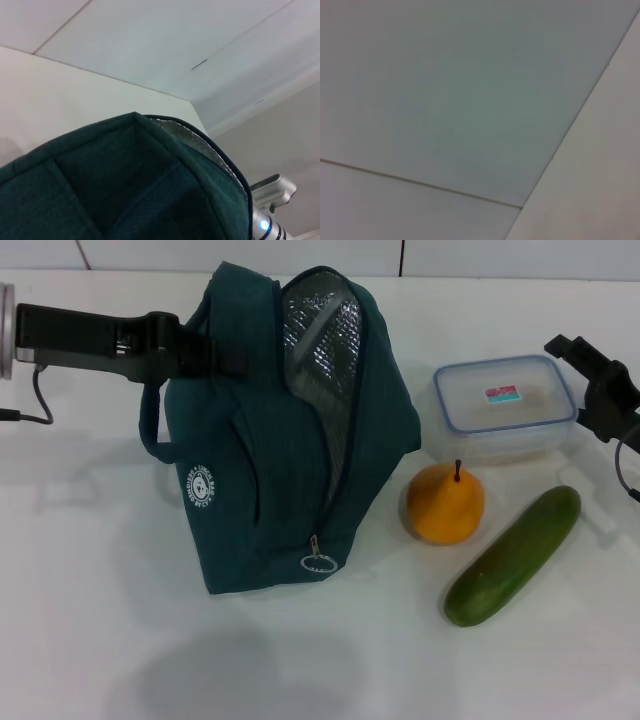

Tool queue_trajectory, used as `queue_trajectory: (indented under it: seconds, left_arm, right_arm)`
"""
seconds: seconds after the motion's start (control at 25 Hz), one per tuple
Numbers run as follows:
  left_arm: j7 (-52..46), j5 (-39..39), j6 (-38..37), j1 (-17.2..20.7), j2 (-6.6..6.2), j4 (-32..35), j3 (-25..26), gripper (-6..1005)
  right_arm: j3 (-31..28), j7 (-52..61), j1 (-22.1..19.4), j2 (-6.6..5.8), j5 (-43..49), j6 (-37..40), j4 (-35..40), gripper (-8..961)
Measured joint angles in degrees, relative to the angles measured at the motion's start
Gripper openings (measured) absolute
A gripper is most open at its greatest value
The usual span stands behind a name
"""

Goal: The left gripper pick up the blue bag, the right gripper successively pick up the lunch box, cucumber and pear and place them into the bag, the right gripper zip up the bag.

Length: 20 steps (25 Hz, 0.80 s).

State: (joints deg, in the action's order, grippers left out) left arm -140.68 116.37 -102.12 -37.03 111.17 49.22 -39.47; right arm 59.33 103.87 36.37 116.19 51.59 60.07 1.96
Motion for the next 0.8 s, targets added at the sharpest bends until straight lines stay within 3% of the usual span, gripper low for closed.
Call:
queue_trajectory:
  seconds: [0.32, 0.8]
  left_arm:
    - [0.4, 0.0, -0.1, 0.2, 0.06, -0.1, -0.1, 41]
    - [0.9, 0.0, -0.4, 0.3, 0.18, -0.1, -0.3, 39]
  right_arm:
    - [0.8, -2.4, -0.5, 0.00, -0.8, -0.3, 0.4, 846]
    - [0.8, -3.9, -0.5, 0.00, -0.9, -1.0, 0.4, 368]
